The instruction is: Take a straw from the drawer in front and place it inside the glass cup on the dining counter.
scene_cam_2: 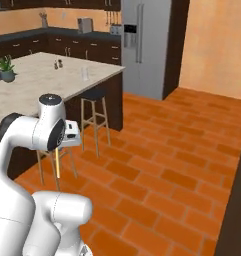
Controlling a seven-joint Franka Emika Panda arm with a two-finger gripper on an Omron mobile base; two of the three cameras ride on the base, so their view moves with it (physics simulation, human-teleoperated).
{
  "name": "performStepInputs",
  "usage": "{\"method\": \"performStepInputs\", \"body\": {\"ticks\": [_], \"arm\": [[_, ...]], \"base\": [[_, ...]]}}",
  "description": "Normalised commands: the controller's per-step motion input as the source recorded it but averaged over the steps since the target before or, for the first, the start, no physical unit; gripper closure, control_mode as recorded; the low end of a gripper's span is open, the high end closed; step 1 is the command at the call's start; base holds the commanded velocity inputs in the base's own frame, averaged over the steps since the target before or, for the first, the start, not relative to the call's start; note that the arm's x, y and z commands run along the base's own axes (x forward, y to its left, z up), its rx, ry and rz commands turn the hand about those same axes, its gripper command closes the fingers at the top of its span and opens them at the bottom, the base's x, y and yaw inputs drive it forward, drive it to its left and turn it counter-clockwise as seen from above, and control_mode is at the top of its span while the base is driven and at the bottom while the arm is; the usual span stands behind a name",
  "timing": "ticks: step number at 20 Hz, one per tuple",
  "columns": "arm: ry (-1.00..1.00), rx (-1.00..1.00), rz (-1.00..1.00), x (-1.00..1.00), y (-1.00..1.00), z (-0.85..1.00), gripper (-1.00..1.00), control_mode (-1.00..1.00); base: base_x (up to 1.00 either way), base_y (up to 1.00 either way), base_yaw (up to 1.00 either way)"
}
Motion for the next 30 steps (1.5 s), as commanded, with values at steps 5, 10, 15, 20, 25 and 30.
{"method": "performStepInputs", "body": {"ticks": [5, 10, 15, 20, 25, 30], "arm": [[0.00, 0.00, 0.00, 0.00, 0.00, 0.00, 1.00, 1.00], [0.00, 0.00, 0.00, 0.00, 0.00, 0.00, 1.00, 1.00], [0.00, 0.00, 0.00, 0.00, 0.00, 0.00, 1.00, 1.00], [0.00, 0.00, 0.00, 0.00, 0.00, 0.00, 1.00, 1.00], [0.00, 0.00, 0.00, 0.00, 0.00, 0.00, 1.00, 1.00], [0.00, 0.00, 0.00, 0.00, 0.00, 0.00, 1.00, 1.00]], "base": [[0.99, -0.69, 0.51], [0.99, -0.71, 0.49], [0.91, -0.76, 0.49], [0.89, -0.76, 0.49], [0.89, -0.77, 0.49], [0.89, -0.78, 0.48]]}}
